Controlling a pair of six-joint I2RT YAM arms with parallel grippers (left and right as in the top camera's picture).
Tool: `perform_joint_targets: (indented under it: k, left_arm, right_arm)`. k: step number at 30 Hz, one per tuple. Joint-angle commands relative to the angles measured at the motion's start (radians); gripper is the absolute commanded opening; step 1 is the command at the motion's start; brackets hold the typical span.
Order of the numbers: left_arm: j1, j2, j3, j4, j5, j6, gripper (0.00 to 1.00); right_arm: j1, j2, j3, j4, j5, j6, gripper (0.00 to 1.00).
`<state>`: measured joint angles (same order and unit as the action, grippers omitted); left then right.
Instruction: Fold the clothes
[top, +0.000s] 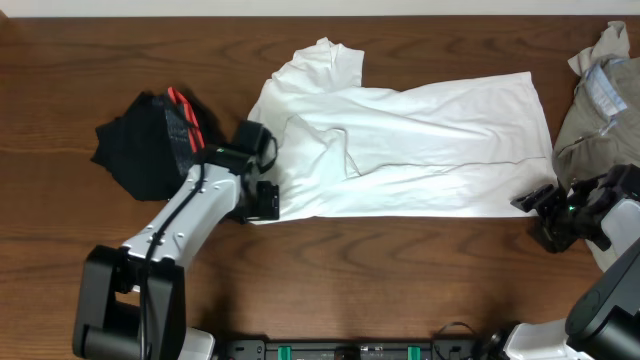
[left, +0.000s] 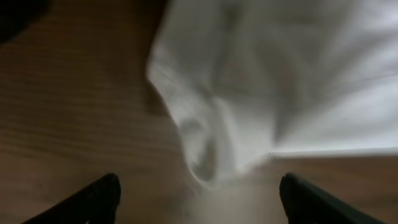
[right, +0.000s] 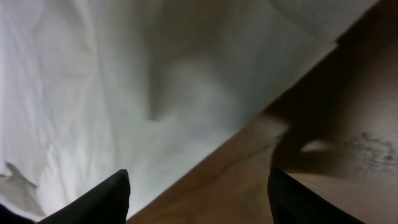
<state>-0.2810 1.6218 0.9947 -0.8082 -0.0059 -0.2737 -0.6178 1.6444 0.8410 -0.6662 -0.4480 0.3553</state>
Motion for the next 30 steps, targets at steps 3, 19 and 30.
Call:
perform_joint_targets:
  k: [3,19,30]
  left_arm:
    - [0.063,0.006,-0.066,0.117,0.069,-0.022,0.67]
    - [0.049,0.087,-0.109,0.231,0.128,0.219,0.22]
    - [0.106,0.137,-0.106,0.234,-0.013,0.114,0.06]
  right_arm:
    - [-0.005,-0.016,0.011,-0.003,0.03,-0.035,0.7]
    - [-0.005,-0.016,0.011,0.0,0.034,-0.035,0.71]
    - [-0.005,-0.016,0.011,-0.017,0.085,-0.051,0.7]
